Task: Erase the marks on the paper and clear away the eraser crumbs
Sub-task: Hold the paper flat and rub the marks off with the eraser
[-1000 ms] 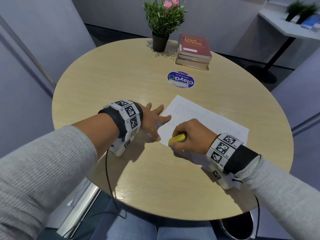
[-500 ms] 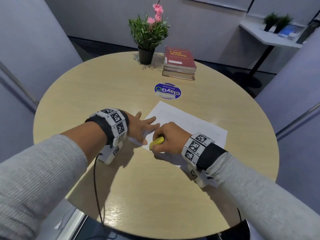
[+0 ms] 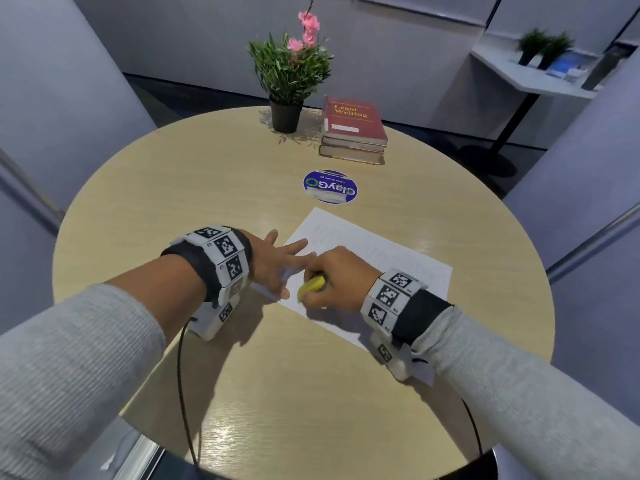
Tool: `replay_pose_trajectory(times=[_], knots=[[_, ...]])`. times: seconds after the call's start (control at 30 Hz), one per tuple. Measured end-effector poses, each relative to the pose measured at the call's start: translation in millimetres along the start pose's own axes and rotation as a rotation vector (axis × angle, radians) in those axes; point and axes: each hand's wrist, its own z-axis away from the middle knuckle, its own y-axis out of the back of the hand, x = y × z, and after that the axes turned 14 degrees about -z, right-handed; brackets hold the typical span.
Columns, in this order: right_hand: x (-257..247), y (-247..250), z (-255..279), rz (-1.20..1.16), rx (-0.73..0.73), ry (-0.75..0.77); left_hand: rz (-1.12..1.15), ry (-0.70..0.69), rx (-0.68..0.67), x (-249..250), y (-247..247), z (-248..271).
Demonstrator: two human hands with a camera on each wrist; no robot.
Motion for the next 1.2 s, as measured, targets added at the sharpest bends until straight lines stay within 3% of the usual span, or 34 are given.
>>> replay_pose_trajectory(times=[0.1,0.23,0.37,0.5,0.63,0.77,0.9,1.03,1.17,1.2], knots=[[5,2,-2,0.048,0.064,-0.014,-0.003,0.003,0.016,3,0,3],[1,-6,6,-0.008,-0.038,0.007,-0.009,0.018,0.014,1,-3,-3],[5,1,1,0.058,0.068,-0.040,0.015,0.020,0.018,-3,-6,-7],[3,-6,8,-0.041,-0.062,0.025,0.026,0.020,0.027,-1,-6,-5],[11,3,1,0.004,0.099,-0.048,-0.006,0.037,0.042,2,-5,-2],[9,-5,9,-0.054,-0.029,-0.002,0.001,0.035,0.044,3,-4,1],[15,6,4,-0.010,0.120,-0.059,-0.020,0.049,0.072,6,-5,4],[14,2,15,-0.078,-0.033,-0.014,-0.009,0.052,0.056,5,-6,5],[17,6,10,-0.010,0.134,-0.061,0.005,0.049,0.048,5,-5,7],[16,5,11,0.002,0.118,-0.042,0.006,0.048,0.051,6,-5,7]])
